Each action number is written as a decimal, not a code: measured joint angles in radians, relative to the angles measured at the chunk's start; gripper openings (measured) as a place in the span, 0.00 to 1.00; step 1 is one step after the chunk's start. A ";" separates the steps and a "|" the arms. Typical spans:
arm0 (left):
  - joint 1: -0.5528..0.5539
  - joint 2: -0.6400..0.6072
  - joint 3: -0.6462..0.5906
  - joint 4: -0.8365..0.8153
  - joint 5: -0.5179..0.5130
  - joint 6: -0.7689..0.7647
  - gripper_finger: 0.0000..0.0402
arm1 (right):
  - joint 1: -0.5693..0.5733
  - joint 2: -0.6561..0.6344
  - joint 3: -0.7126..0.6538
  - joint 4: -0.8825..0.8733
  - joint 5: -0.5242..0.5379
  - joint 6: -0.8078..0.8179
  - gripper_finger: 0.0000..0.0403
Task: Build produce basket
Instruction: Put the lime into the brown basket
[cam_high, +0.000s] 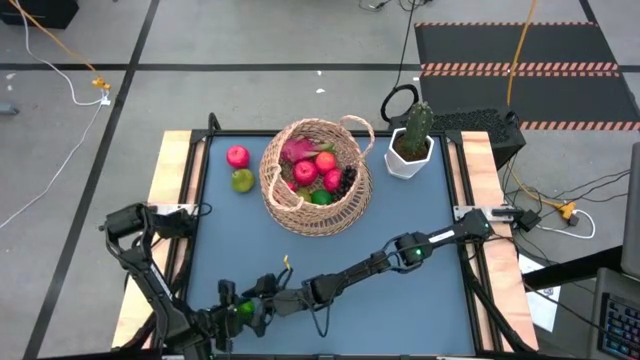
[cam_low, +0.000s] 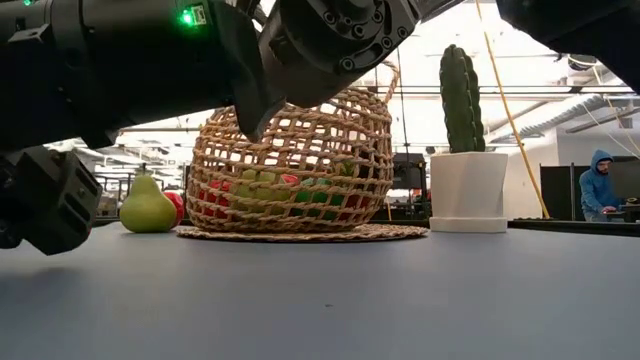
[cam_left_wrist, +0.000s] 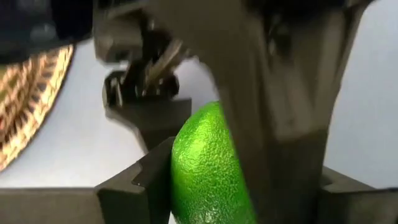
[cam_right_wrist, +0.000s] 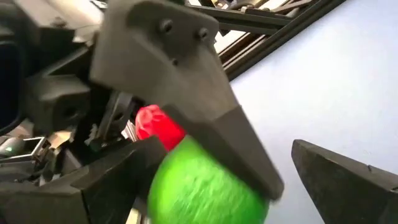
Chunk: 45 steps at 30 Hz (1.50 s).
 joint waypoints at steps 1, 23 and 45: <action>0.003 0.000 0.000 0.013 -0.007 0.018 0.51 | 0.000 0.000 0.000 0.000 0.000 0.001 0.98; 0.027 0.000 0.001 0.187 -0.085 0.254 0.54 | 0.000 0.000 0.000 0.112 -0.148 -0.015 0.53; 0.053 -0.065 -0.051 0.126 0.052 -0.005 0.96 | -0.023 -0.006 -0.002 -0.063 -0.050 -0.283 0.51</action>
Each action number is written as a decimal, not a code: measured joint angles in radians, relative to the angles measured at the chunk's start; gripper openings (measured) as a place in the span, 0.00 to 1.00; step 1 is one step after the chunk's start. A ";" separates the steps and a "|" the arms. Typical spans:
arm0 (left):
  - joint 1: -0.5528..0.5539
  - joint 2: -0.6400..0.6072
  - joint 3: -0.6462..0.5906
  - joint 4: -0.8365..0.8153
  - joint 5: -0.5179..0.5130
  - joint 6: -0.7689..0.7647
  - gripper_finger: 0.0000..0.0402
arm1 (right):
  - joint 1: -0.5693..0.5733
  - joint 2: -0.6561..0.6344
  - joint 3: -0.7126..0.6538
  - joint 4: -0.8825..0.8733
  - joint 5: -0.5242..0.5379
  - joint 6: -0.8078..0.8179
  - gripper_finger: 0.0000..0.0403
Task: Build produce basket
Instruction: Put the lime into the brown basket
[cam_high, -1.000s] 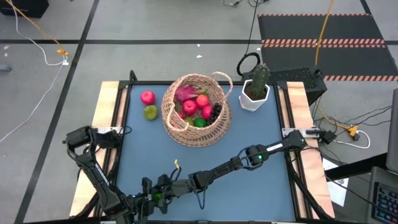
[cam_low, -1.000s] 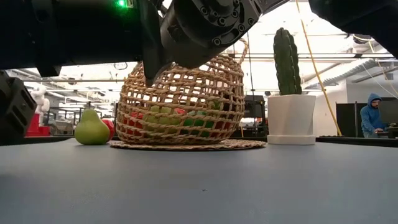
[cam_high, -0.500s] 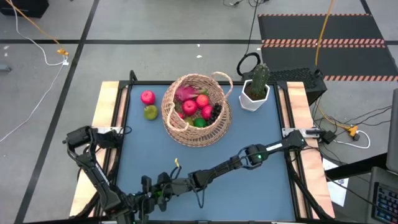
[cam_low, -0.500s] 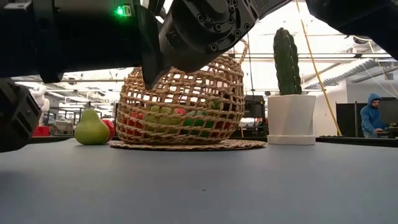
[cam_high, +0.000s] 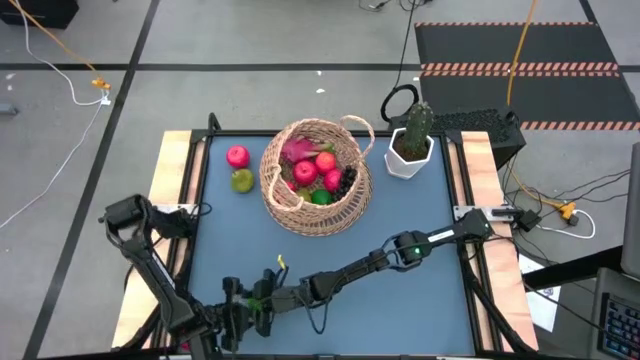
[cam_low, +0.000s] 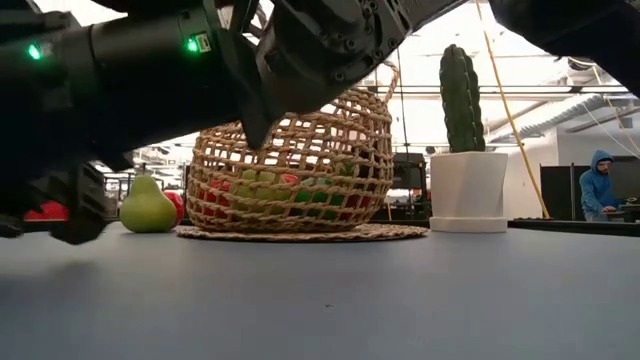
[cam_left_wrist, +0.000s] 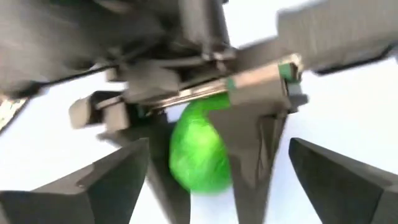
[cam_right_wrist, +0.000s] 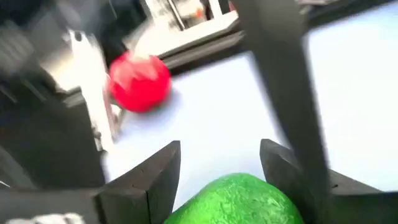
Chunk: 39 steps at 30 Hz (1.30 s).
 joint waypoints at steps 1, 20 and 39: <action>0.003 -0.025 0.000 -0.029 0.017 -0.021 0.97 | -0.005 -0.005 0.000 -0.032 0.004 -0.005 0.51; -0.120 -0.192 0.000 -0.322 -0.126 -0.483 0.99 | -0.058 -0.480 0.001 -0.562 0.573 -0.566 0.51; -0.109 -0.192 -0.177 0.036 -0.037 -0.292 0.99 | -0.351 -1.092 -1.014 0.142 0.642 -0.496 0.55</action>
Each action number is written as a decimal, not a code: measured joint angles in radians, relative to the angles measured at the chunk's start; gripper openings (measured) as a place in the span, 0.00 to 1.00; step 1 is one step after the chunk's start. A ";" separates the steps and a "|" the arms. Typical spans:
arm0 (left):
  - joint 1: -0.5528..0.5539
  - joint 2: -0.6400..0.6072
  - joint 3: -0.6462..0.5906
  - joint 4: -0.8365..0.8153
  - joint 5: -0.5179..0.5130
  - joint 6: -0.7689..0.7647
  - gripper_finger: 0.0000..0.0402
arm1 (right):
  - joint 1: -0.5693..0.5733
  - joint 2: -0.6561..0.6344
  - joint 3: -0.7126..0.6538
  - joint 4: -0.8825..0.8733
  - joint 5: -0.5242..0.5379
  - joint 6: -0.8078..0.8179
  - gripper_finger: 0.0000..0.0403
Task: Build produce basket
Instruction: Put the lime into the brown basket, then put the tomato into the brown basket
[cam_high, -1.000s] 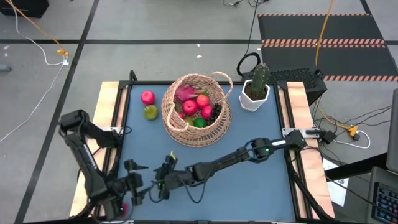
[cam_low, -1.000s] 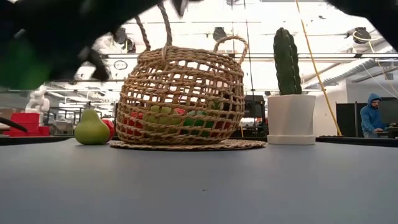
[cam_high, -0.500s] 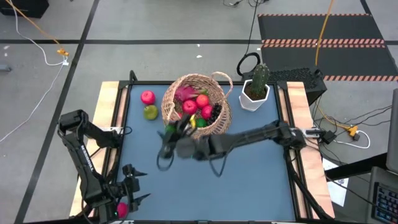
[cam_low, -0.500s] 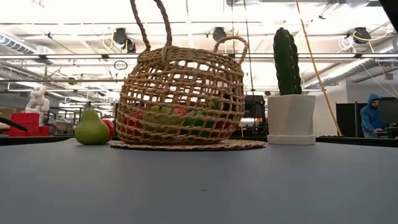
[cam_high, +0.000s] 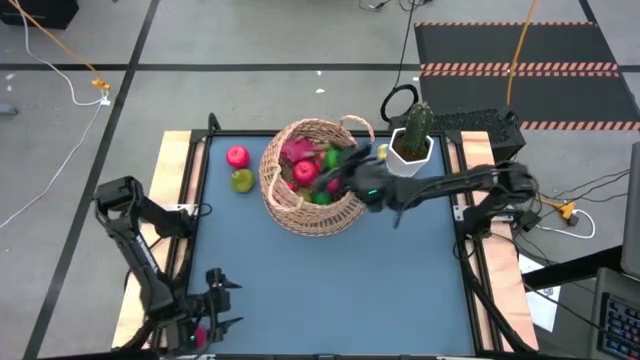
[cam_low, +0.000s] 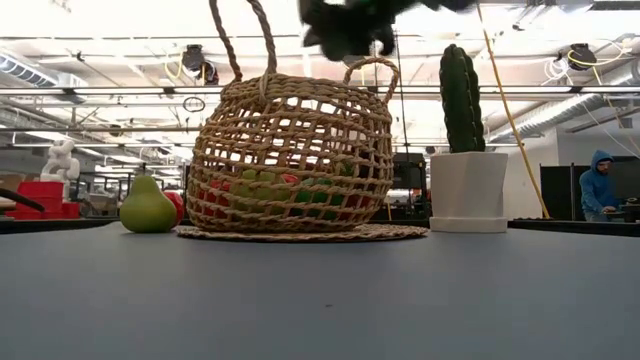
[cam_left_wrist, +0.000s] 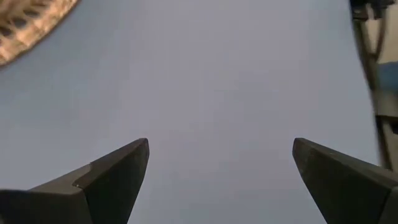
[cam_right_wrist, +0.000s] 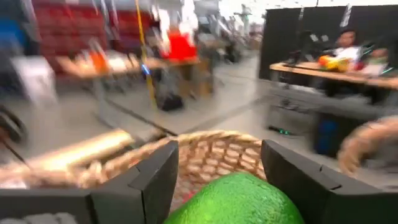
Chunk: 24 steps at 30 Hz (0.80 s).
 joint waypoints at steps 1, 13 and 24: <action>0.012 0.000 -0.021 0.034 0.010 0.006 0.99 | -0.016 -0.032 -0.064 0.079 -0.034 0.025 0.56; 0.218 0.000 -0.058 0.150 0.223 0.128 0.99 | -0.135 -0.089 -0.330 0.321 -0.332 0.128 0.71; 0.203 0.000 -0.058 0.147 0.503 0.165 0.99 | -0.031 -0.118 -0.331 0.298 -0.333 0.348 0.79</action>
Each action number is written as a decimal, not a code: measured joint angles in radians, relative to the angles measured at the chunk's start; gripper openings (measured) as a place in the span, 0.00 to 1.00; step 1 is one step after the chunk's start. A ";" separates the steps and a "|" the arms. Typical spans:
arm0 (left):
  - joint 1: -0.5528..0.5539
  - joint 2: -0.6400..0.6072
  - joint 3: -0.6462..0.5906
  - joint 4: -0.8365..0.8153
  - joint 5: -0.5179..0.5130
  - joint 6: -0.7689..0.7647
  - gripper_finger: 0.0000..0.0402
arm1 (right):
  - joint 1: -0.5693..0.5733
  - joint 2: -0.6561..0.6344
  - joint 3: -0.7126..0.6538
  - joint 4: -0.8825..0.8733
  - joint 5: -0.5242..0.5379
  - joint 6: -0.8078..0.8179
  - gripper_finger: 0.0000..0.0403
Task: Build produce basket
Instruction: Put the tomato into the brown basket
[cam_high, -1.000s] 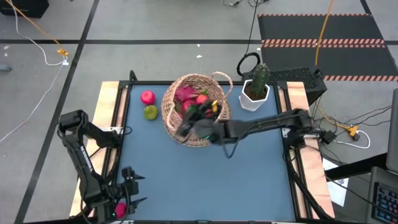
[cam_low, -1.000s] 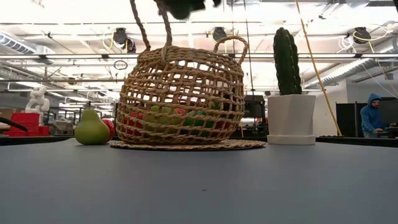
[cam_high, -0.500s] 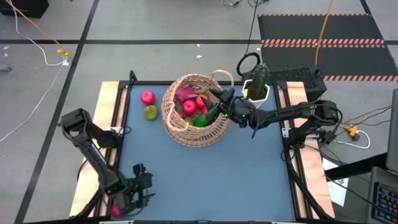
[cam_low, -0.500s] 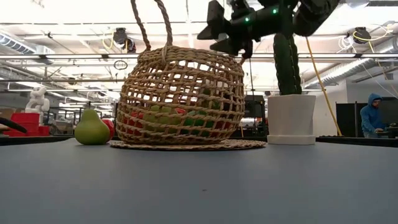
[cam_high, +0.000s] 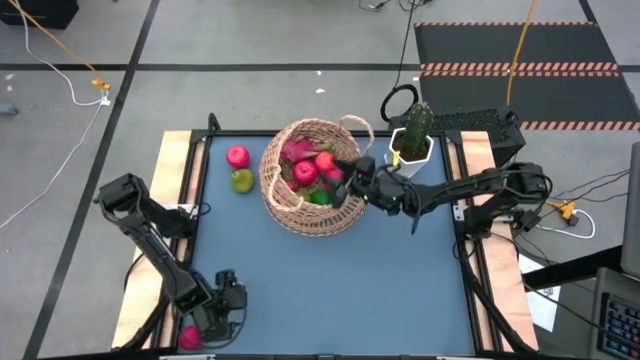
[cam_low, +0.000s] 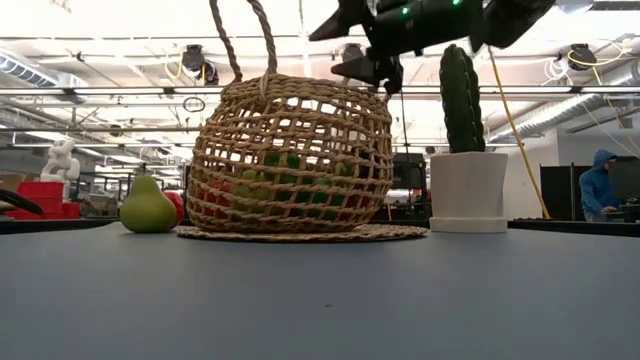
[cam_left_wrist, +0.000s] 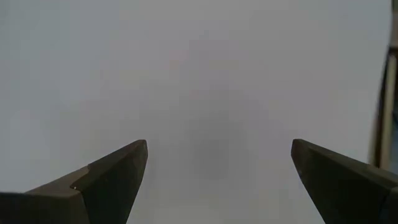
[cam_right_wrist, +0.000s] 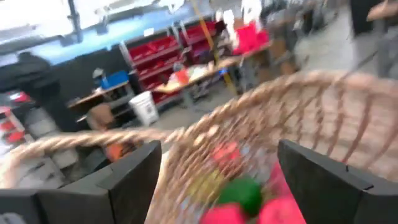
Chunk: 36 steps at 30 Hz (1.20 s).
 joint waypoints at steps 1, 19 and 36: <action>-0.010 0.000 0.000 0.002 0.004 -0.010 0.99 | 0.026 -0.006 0.000 -0.025 0.001 0.028 0.79; -0.195 0.000 0.072 -0.003 0.288 -0.099 0.74 | 0.472 -0.007 0.000 0.086 0.370 -0.244 0.79; -0.131 0.000 0.063 -0.105 0.150 0.137 0.85 | 0.478 -0.007 0.000 0.096 0.300 -0.260 0.79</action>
